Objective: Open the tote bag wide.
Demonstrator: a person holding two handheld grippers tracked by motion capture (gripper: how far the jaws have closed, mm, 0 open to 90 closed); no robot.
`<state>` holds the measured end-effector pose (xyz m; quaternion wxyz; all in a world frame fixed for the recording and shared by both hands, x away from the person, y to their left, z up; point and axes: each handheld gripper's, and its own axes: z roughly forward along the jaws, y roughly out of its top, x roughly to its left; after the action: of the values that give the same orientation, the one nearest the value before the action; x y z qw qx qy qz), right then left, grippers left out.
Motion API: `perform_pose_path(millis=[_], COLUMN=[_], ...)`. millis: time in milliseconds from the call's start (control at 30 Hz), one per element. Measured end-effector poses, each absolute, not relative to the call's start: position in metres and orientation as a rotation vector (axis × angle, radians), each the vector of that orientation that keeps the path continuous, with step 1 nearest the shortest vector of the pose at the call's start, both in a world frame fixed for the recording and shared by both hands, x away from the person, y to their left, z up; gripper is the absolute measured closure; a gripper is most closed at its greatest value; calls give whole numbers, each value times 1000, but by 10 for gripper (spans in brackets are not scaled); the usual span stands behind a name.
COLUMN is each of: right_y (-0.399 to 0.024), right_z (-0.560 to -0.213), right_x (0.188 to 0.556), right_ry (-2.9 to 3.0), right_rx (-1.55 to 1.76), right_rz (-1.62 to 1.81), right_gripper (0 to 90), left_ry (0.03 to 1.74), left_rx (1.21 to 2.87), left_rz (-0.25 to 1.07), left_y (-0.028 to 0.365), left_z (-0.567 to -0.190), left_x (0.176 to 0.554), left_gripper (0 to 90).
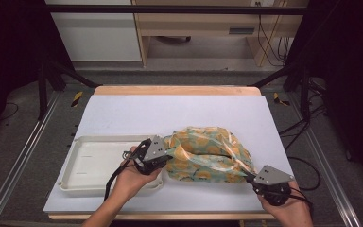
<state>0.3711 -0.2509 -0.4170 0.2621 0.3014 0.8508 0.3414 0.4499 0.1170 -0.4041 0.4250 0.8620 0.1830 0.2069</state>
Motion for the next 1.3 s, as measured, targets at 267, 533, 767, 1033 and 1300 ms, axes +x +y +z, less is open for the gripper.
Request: perform_pose_path(millis=[267,533,767,1033,1300], right_y=[-251,-243,-210,-188,-189], right_z=[-379,-345,-342,-363,-351], right_x=[368,393,462,520,492], right_ry=[2242,2242,2277,2367,2350], right_rx=[795,781,794,878,787], right_rz=[1030,1049,978,906,985], right_gripper=[583,534,518,543,896], left_ry=[454,427,416,401,414], left_rx=[2158,2178,2182,2190,2196], left_rz=[499,491,488,482,496], left_y=[119,116,115,115,116], left_z=[-408,-410,-410,-410,-411], left_x=[447,448,449,447,452], left_gripper=[863,865,864,864,864])
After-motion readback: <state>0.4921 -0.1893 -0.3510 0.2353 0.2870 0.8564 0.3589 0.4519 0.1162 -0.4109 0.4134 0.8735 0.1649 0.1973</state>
